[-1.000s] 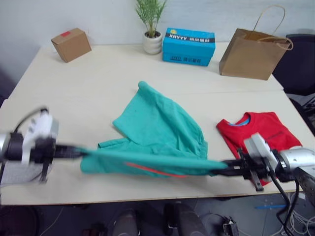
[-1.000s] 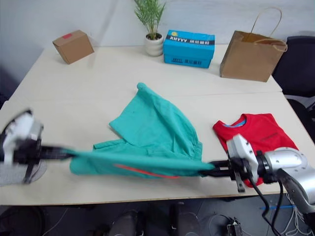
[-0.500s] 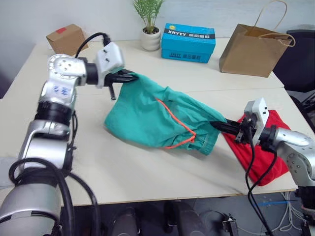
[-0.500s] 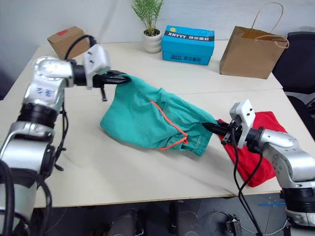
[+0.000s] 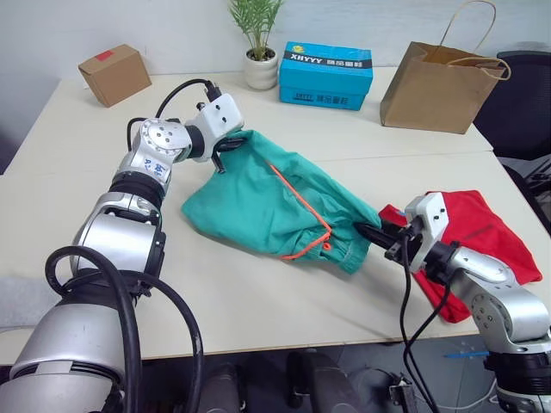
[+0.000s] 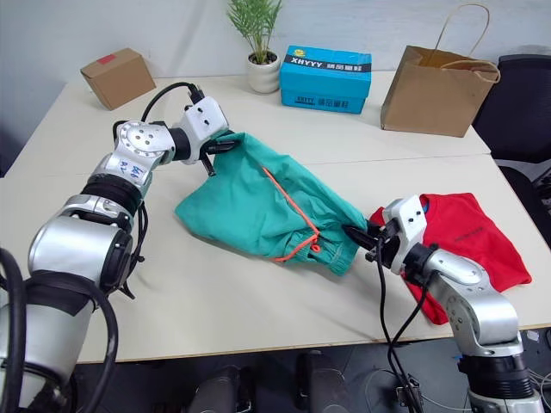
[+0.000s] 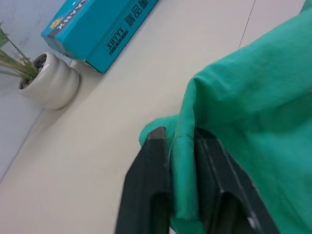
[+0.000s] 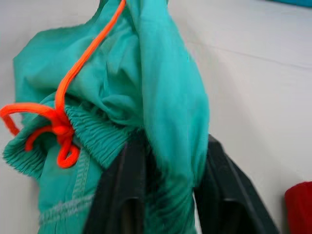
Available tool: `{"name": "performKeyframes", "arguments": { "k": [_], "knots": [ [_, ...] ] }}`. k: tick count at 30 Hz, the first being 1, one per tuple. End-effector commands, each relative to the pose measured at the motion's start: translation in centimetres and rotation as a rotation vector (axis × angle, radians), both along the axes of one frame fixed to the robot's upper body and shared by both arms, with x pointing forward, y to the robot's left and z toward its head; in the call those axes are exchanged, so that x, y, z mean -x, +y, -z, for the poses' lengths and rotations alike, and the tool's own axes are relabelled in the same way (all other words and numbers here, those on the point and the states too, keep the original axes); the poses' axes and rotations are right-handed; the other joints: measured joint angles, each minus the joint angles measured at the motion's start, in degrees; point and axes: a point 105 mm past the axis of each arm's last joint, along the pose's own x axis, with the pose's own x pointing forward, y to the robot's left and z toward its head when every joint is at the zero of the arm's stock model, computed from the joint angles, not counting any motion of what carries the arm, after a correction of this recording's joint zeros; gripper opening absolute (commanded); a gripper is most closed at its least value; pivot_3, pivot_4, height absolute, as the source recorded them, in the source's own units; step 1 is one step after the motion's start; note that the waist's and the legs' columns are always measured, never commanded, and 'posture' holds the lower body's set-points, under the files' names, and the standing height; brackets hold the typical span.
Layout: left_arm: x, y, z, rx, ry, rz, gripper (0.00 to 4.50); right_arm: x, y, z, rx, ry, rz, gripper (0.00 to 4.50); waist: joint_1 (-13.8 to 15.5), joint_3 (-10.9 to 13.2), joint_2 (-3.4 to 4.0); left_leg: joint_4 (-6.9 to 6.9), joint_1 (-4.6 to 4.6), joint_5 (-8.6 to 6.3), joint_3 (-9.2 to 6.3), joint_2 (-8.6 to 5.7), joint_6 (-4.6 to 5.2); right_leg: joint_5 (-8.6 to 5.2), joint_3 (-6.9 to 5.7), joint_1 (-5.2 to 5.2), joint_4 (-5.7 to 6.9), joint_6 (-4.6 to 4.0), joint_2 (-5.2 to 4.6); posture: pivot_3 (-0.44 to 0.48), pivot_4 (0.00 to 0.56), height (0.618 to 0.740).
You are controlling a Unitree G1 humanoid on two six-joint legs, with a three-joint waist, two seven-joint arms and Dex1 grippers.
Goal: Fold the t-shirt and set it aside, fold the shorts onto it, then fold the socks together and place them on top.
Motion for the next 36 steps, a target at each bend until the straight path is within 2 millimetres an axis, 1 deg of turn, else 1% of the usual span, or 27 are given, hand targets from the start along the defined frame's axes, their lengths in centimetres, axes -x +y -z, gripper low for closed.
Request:
{"name": "performKeyframes", "arguments": {
  "k": [1, 2, 4, 5, 6, 7, 8, 9, 10, 12, 13, 15, 18, 21, 23, 24, 25, 27, 29, 33, 36],
  "knots": [
    [0.0, 0.6, -2.1, 0.134, -0.122, -0.024, 2.18, -0.1, -0.6, -1.8, 0.067, -0.105, 0.044, 2.67, 0.1, 0.0, 0.00, 0.00, 0.00, 0.00, -0.01, 0.00, 0.00, 0.00, -0.01, 0.00, 0.01, 0.00, 0.00, 0.000, 0.150, 0.740],
    [-0.1, 1.4, -2.4, 0.167, -0.137, -0.057, 2.41, -0.1, -1.1, -1.9, 0.083, -0.117, 0.063, 2.94, 0.1, 0.0, 0.00, 0.00, 0.00, 0.00, -0.02, 0.00, 0.00, 0.00, -0.01, 0.00, 0.02, 0.00, 0.00, 0.000, 0.150, 0.740],
    [-0.1, 2.8, -3.7, 0.278, -0.186, -0.105, 3.06, 0.1, -2.0, -2.7, 0.079, -0.147, 0.082, 3.65, 0.1, 0.0, 0.00, -0.01, 0.00, 0.00, -0.01, 0.00, 0.00, -0.01, -0.02, 0.00, 0.01, -0.01, 0.00, 0.000, 0.150, 0.740],
    [-0.1, 3.4, -4.4, 0.327, -0.205, -0.116, 3.41, 0.2, -2.2, -3.2, 0.063, -0.170, 0.080, 4.04, 0.1, 0.0, 0.00, 0.00, 0.00, 0.00, -0.02, -0.01, 0.00, -0.01, -0.02, 0.00, 0.01, -0.01, 0.00, 0.000, 0.150, 0.740],
    [0.2, 3.6, -4.9, 0.375, -0.211, -0.093, 3.70, 0.5, -2.3, -3.8, 0.035, -0.192, 0.065, 4.34, 0.1, 0.0, 0.00, 0.00, -0.01, 0.00, -0.01, -0.02, 0.00, -0.01, -0.02, 0.00, 0.02, -0.01, 0.00, 0.000, 0.150, 0.740],
    [0.6, 3.6, -5.2, 0.396, -0.210, -0.055, 4.04, 0.8, -2.3, -4.4, 0.013, -0.216, 0.048, 4.50, 0.1, 0.0, 0.00, 0.01, -0.01, 0.00, -0.01, -0.02, 0.00, -0.01, -0.03, 0.00, 0.02, -0.01, -0.01, 0.000, 0.150, 0.740],
    [1.0, 3.4, -5.3, 0.403, -0.197, -0.006, 4.33, 1.2, -2.2, -4.7, -0.008, -0.229, 0.023, 4.50, 0.1, 0.0, 0.00, 0.01, 0.00, 0.00, -0.01, -0.03, 0.00, -0.01, -0.03, 0.00, 0.03, -0.01, 0.01, 0.000, 0.150, 0.740],
    [1.4, 3.3, -5.7, 0.408, -0.205, 0.038, 4.42, 1.5, -2.0, -5.0, -0.021, -0.245, -0.006, 4.50, 0.1, 0.0, 0.00, 0.01, 0.00, 0.01, 0.00, -0.04, -0.01, -0.01, -0.05, 0.00, 0.05, -0.01, 0.01, 0.000, 0.150, 0.740],
    [1.8, 3.4, -6.0, 0.412, -0.217, 0.069, 4.42, 1.8, -1.8, -5.3, -0.028, -0.260, -0.035, 4.50, 0.1, 0.0, 0.00, 0.02, 0.00, 0.02, 0.00, -0.08, -0.03, -0.01, -0.08, 0.00, 0.06, -0.01, 0.04, 0.000, 0.150, 0.740],
    [2.9, 3.5, -5.8, 0.393, -0.219, 0.151, 4.42, 2.3, -0.8, -5.7, -0.029, -0.285, -0.096, 4.50, 0.1, 0.0, 0.00, 0.03, 0.01, 0.03, 0.00, -0.12, -0.05, -0.01, -0.09, 0.02, 0.06, -0.01, 0.07, 0.000, 0.150, 0.740],
    [3.6, 3.5, -5.2, 0.354, -0.219, 0.199, 4.42, 2.5, 0.0, -6.0, -0.030, -0.295, -0.129, 4.50, 0.0, 0.0, 0.02, 0.03, 0.04, 0.03, 0.01, -0.12, -0.06, -0.01, -0.06, 0.02, 0.09, -0.01, 0.07, 0.000, 0.150, 0.740],
    [5.4, 3.4, -3.2, 0.232, -0.210, 0.297, 4.42, 3.3, 2.0, -5.8, 0.021, -0.296, -0.231, 4.50, -0.6, 0.0, 0.08, -0.02, 0.14, 0.04, 0.08, -0.10, -0.08, -0.02, 0.04, 0.02, 0.15, -0.04, 0.08, 0.000, 0.150, 0.740],
    [8.4, 3.1, 0.4, 0.122, -0.142, 0.408, 4.42, 4.6, 5.5, -4.6, 0.093, -0.286, -0.370, 4.50, -1.1, 0.0, 0.08, -0.03, 0.27, 0.08, 0.06, 0.11, -0.20, -0.18, 0.10, 0.02, 0.40, -0.20, 0.09, 0.000, 0.150, 0.740],
    [11.3, 3.0, 4.3, 0.022, -0.033, 0.473, 4.42, 5.1, 8.2, -3.1, 0.130, -0.275, -0.424, 4.50, -1.3, 0.0, 0.07, -0.02, 0.25, 0.16, -0.12, 0.16, -0.37, -0.22, 0.07, 0.01, 0.48, -0.27, 0.14, 0.000, 0.150, 0.740],
    [12.7, 3.3, 6.2, -0.011, 0.020, 0.485, 4.42, 5.2, 9.4, -2.1, 0.114, -0.258, -0.422, 4.50, -1.3, -0.1, -0.03, -0.01, 0.25, 0.19, -0.18, 0.16, -0.40, -0.23, 0.08, 0.01, 0.52, -0.28, 0.14, 0.000, 0.150, 0.740],
    [13.2, 3.4, 6.6, -0.024, 0.034, 0.491, 4.42, 5.2, 9.8, -1.8, 0.111, -0.251, -0.420, 4.50, -1.3, -0.1, -0.03, 0.01, 0.25, 0.20, -0.21, 0.15, -0.41, -0.24, 0.07, 0.03, 0.56, -0.30, 0.13, 0.000, 0.150, 0.740],
    [13.5, 3.3, 6.8, -0.029, 0.037, 0.496, 4.42, 5.2, 9.9, -1.4, 0.127, -0.249, -0.419, 4.50, -1.1, -0.1, -0.04, 0.02, 0.25, 0.21, -0.21, 0.13, -0.39, -0.24, 0.08, 0.03, 0.57, -0.30, 0.11, 0.000, 0.150, 0.740],
    [14.1, 3.4, 7.5, -0.061, 0.059, 0.508, 4.50, 5.3, 10.1, 0.2, 0.221, -0.247, -0.433, 4.13, -0.4, -0.1, -0.05, 0.06, 0.22, 0.23, -0.24, 0.07, -0.35, -0.24, 0.06, 0.03, 0.59, -0.30, 0.05, 0.000, 0.150, 0.740],
    [13.9, 3.6, 8.7, -0.154, 0.056, 0.498, 4.50, 4.9, 10.2, 1.5, 0.304, -0.252, -0.417, 4.13, 0.2, -0.2, -0.11, 0.07, 0.22, 0.23, -0.24, 0.01, -0.29, -0.23, 0.05, 0.06, 0.56, -0.29, -0.01, 0.000, 0.150, 0.740],
    [11.9, 2.7, 9.0, -0.188, -0.014, 0.432, 4.50, 3.6, 10.0, 2.0, 0.400, -0.312, -0.341, 4.13, 0.3, -0.2, -0.13, 0.07, 0.21, 0.23, -0.26, -0.05, -0.25, -0.23, 0.02, 0.08, 0.53, -0.28, -0.05, 0.000, 0.150, 0.740],
    [10.8, 1.6, 10.4, -0.251, -0.027, 0.447, 4.50, 2.9, 9.2, 3.4, 0.542, -0.310, -0.320, 4.13, 0.2, -0.2, -0.14, 0.05, 0.20, 0.23, -0.27, -0.04, -0.25, -0.22, 0.01, 0.08, 0.52, -0.27, -0.04, 0.000, 0.150, 0.740]
  ]
}}
